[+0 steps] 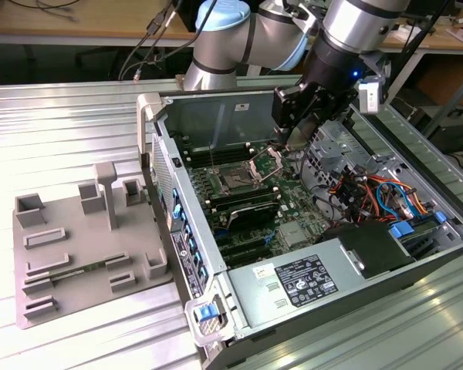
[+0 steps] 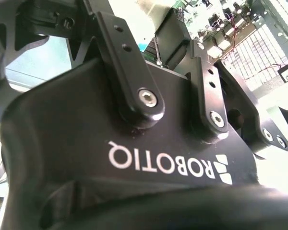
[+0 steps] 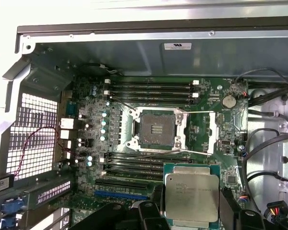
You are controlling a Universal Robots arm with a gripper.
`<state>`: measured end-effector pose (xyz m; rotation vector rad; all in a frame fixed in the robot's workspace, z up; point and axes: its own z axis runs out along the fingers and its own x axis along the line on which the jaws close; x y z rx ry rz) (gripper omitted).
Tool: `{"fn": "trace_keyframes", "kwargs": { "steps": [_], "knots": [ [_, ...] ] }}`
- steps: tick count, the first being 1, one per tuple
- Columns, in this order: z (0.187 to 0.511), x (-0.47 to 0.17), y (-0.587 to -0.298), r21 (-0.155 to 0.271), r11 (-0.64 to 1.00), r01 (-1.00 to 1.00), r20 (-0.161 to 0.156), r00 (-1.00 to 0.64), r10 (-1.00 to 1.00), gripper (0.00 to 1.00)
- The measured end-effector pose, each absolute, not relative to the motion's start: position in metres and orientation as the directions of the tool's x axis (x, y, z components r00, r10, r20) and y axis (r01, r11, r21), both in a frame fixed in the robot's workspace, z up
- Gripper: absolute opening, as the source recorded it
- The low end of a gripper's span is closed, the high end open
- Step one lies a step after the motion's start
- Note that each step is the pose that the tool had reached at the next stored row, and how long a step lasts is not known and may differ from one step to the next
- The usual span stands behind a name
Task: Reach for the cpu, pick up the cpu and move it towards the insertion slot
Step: 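Pick up the cpu and move it towards the insertion slot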
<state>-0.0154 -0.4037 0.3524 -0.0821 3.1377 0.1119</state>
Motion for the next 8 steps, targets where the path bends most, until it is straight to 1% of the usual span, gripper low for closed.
{"fn": "trace_keyframes", "kwargs": {
  "steps": [8],
  "knots": [
    [0.3501,-0.0154,-0.4031,0.071,0.996,-0.052,-0.003,-0.999,-0.052,0.54]
  ]
}}
